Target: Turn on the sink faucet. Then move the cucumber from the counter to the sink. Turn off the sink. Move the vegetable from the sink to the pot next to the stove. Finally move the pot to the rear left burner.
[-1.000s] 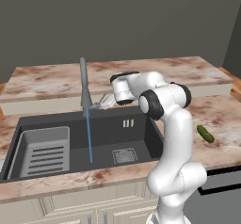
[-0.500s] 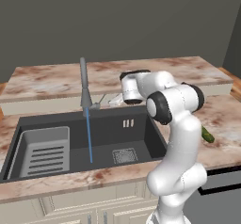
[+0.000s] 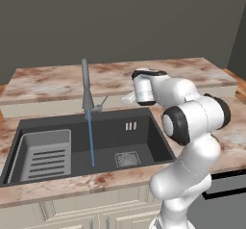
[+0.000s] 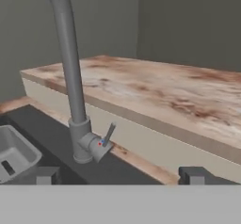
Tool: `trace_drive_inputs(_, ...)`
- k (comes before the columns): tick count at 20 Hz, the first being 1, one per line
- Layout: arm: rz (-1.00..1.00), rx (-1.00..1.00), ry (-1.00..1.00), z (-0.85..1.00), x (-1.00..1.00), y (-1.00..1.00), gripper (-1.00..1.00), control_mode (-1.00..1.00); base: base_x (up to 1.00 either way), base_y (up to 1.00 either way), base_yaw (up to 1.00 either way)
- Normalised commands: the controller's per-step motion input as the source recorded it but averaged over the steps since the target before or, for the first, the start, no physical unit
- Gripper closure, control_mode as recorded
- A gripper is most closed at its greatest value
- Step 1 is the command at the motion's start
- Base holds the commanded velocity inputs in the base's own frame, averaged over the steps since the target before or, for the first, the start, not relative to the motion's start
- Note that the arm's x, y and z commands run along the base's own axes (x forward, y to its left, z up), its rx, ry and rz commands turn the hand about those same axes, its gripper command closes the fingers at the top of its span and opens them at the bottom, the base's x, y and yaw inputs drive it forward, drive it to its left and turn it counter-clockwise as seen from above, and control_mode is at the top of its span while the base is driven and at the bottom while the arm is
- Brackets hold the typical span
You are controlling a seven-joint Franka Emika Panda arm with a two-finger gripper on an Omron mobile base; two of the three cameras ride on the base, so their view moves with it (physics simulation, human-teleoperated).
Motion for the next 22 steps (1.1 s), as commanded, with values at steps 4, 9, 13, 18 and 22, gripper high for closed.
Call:
trace_drive_inputs(4, -0.07, 0.0, 0.09, 0.91, -0.39, -0.49, -1.0, -1.0, 0.0, 0.0, 0.0)
trace_drive_inputs(9, -0.06, 0.0, 0.18, 1.0, -0.29, -0.39, -1.0, -1.0, 0.0, 0.0, 0.0)
trace_drive_inputs(13, -0.06, 0.0, 0.25, 0.94, -0.3, -0.39, -1.0, -1.0, 0.0, 0.0, 0.0)
trace_drive_inputs(18, -0.1, 0.0, 0.32, 0.54, -0.43, -0.44, -1.0, -1.0, 0.0, 0.0, 0.0)
trace_drive_inputs(22, -0.11, 0.0, 0.28, 0.06, -0.7, -0.46, -1.0, -1.0, 0.0, 0.0, 0.0)
